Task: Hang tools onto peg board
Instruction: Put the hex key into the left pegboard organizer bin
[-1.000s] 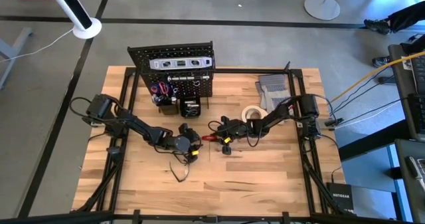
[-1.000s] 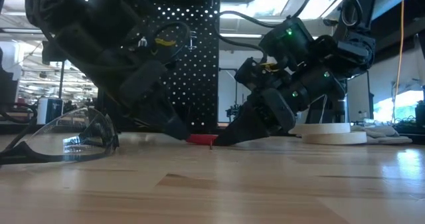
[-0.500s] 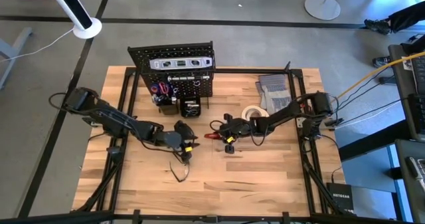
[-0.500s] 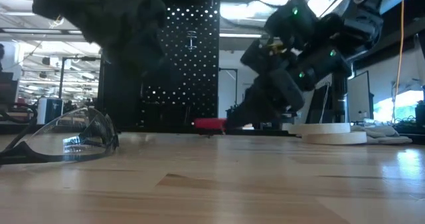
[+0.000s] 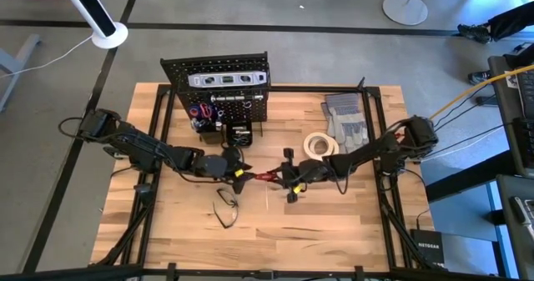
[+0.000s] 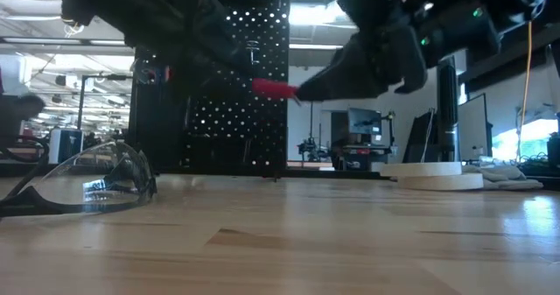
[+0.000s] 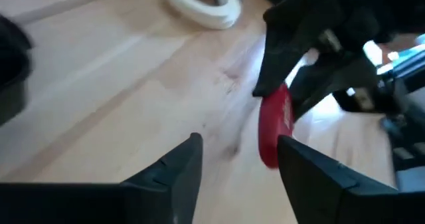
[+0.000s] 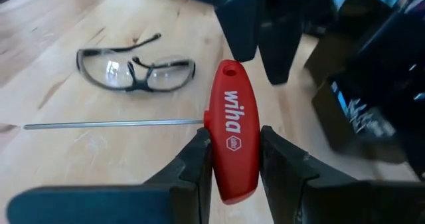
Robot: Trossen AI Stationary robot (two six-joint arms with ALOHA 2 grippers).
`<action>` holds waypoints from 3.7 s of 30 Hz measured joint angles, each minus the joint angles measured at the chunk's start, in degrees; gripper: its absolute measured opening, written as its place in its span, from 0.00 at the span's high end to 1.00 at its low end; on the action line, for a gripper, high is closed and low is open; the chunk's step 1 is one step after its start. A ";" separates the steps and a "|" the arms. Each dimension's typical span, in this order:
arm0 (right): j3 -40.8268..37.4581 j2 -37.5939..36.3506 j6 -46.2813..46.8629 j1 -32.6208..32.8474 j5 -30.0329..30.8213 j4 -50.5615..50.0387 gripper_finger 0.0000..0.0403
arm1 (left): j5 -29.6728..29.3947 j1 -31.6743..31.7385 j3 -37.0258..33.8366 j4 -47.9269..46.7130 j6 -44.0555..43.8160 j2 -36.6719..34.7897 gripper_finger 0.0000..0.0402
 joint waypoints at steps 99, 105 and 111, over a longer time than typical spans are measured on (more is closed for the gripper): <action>0.50 -5.76 10.88 -3.75 -3.25 17.15 0.87 | -0.79 -3.66 0.04 1.80 25.42 -11.58 0.65; 0.49 -9.64 6.91 -8.20 1.32 19.08 0.87 | -3.28 -3.26 0.04 -12.31 24.67 -23.02 0.61; 0.44 -9.49 5.27 -14.24 1.91 29.96 0.87 | -5.96 -3.29 0.04 -18.00 23.54 -28.82 0.61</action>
